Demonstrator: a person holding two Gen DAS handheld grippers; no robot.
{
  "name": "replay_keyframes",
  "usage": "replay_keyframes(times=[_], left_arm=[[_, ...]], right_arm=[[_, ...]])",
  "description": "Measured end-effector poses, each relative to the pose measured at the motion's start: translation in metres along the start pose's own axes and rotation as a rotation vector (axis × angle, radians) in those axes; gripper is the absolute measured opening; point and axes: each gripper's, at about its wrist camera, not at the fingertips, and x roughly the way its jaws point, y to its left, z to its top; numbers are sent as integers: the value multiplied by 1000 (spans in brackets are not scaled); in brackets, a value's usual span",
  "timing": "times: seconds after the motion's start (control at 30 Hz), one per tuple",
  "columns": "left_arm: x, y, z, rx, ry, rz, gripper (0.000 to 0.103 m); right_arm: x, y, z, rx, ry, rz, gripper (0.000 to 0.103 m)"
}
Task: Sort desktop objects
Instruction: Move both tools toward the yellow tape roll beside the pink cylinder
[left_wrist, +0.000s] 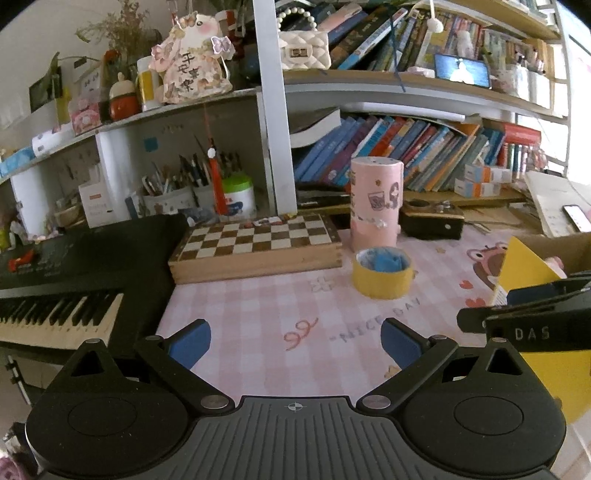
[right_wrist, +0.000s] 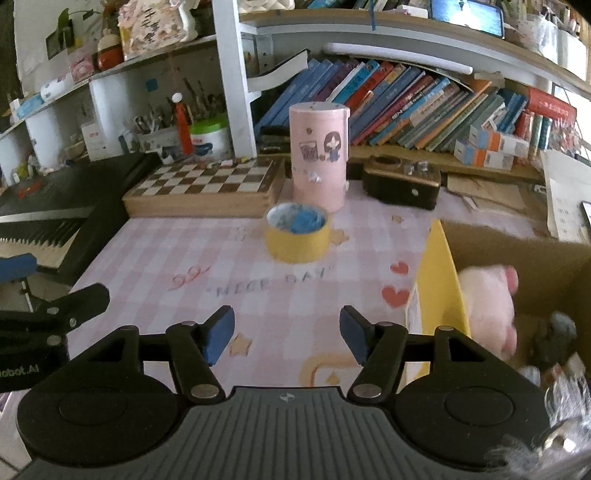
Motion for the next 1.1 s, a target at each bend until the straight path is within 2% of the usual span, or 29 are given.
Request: replay_keyframes(times=[0.37, 0.53, 0.83, 1.1], left_arm=[[49, -17, 19, 20, 37, 11, 100], [62, -18, 23, 18, 52, 27, 100], [79, -11, 27, -13, 88, 71, 100], [90, -8, 28, -25, 112, 96, 100]], right_arm=[[50, -23, 39, -22, 1, 10, 68], [76, -22, 51, -72, 12, 15, 79], [128, -9, 58, -164, 49, 10, 90], [173, -6, 63, -141, 59, 5, 91]])
